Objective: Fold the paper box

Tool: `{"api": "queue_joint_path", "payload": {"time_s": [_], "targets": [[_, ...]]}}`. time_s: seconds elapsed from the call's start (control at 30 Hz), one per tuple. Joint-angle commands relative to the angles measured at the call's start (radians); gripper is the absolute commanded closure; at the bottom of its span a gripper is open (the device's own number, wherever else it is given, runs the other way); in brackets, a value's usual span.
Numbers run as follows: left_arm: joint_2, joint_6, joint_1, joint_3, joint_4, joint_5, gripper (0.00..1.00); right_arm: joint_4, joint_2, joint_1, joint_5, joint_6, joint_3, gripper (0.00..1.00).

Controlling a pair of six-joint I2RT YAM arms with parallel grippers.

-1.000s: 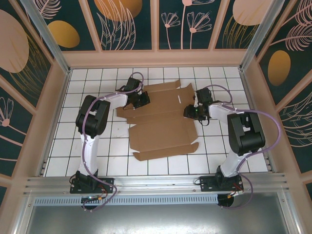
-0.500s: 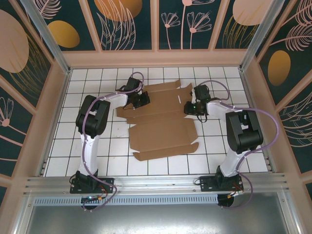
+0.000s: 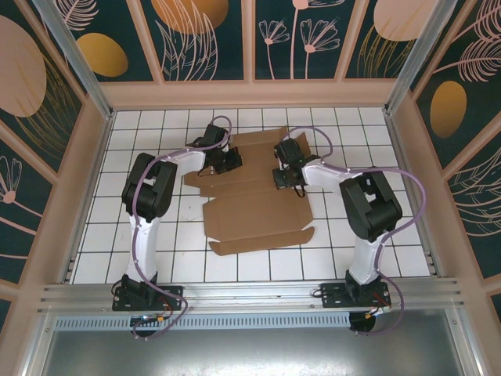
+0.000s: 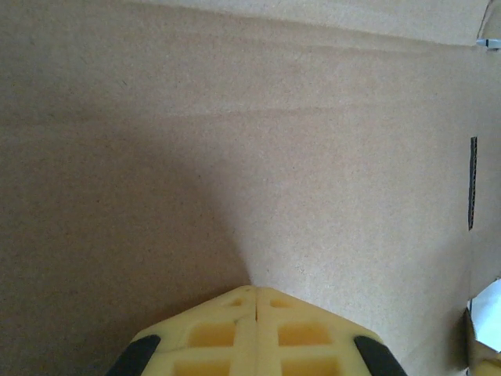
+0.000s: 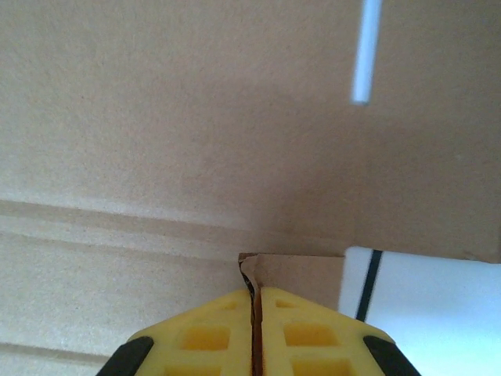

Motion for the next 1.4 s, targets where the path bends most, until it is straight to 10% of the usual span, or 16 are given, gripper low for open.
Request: {"api": "queue_joint_path", "payload": {"time_s": [0.0, 0.4, 0.7, 0.9, 1.37], "targets": [[0.019, 0.010, -0.003, 0.016, -0.016, 0.017, 0.99, -0.065, -0.003, -0.003, 0.139, 0.018, 0.001, 0.84], [0.016, 0.031, -0.050, 0.034, 0.017, 0.097, 0.93, 0.053, -0.272, -0.036, -0.089, 0.017, 0.021, 0.45], [-0.216, -0.017, 0.064, -0.044, 0.060, -0.011, 0.79, -0.017, -0.045, -0.037, -0.103, 0.037, 0.165, 0.39], [-0.306, -0.040, 0.148, -0.099, 0.058, -0.030, 0.38, -0.074, 0.122, 0.007, -0.016, 0.014, 0.298, 0.24], [-0.240, -0.049, 0.215, 0.006, -0.062, -0.067, 0.38, -0.271, 0.383, 0.046, 0.065, 0.016, 0.525, 0.12]]}}
